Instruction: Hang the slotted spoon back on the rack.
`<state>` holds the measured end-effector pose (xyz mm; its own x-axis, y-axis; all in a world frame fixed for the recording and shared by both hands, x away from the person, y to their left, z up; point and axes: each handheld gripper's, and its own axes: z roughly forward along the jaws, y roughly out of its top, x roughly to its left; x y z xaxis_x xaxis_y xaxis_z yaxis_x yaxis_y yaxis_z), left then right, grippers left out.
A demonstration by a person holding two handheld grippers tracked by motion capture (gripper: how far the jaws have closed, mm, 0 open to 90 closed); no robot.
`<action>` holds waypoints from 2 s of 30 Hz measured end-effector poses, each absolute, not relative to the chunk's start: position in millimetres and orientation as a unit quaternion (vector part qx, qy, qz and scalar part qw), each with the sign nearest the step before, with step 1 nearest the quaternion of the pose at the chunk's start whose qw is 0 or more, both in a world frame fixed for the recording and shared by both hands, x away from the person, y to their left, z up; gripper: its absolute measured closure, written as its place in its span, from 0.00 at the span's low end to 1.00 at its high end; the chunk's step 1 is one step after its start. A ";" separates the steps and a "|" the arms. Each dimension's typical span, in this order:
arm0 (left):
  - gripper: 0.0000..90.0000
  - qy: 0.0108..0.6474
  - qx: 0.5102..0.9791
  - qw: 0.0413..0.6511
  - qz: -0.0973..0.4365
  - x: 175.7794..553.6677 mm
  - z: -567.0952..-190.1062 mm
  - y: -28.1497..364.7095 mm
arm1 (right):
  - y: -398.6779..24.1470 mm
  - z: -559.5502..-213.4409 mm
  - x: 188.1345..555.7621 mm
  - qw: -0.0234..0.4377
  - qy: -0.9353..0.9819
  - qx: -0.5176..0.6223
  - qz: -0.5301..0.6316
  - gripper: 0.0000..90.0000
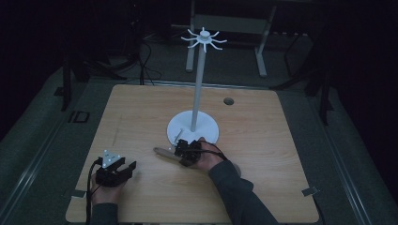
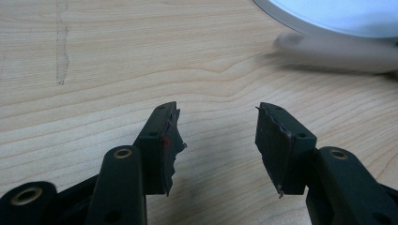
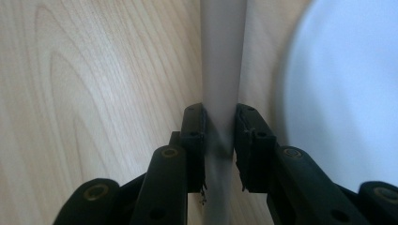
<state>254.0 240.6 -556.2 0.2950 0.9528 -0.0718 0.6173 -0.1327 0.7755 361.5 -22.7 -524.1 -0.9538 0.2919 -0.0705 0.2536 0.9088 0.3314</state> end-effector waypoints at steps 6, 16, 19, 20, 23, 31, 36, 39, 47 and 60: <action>0.55 0.547 0.718 0.365 0.229 254.2 -556.6 239.3 | -67.3 -511.1 365.8 0.066 0.965 0.183 0.174 0.83; 0.55 0.544 0.723 0.360 0.228 255.6 -557.5 237.3 | -124.7 -521.5 377.4 0.062 0.955 0.255 0.140 0.82; 0.55 0.544 0.723 0.360 0.228 255.8 -557.6 236.5 | -126.0 -523.3 378.7 0.062 0.954 0.258 0.140 0.81; 0.55 0.544 0.723 0.360 0.227 255.9 -557.6 236.5 | -125.7 -523.5 379.2 0.063 0.955 0.255 0.139 0.81; 0.55 0.544 0.723 0.360 0.227 255.9 -557.5 236.5 | -124.0 -525.3 381.3 0.059 0.956 0.255 0.135 0.79; 0.55 0.544 0.722 0.362 0.227 256.0 -557.2 237.1 | -118.4 -531.8 387.9 0.046 0.955 0.264 0.127 0.81; 0.55 0.543 0.723 0.361 0.227 256.1 -557.3 236.8 | -119.3 -530.9 385.0 0.047 0.954 0.263 0.135 0.82; 0.55 0.544 0.722 0.362 0.227 256.4 -557.6 236.3 | -119.7 -529.1 383.8 0.049 0.954 0.262 0.138 0.82; 0.55 0.542 0.725 0.361 0.226 258.1 -557.6 234.6 | -127.8 -517.8 382.3 0.058 0.947 0.274 0.156 0.82; 0.55 0.540 0.727 0.359 0.227 258.9 -557.4 233.5 | -147.1 -484.2 376.6 0.102 0.925 0.288 0.226 0.82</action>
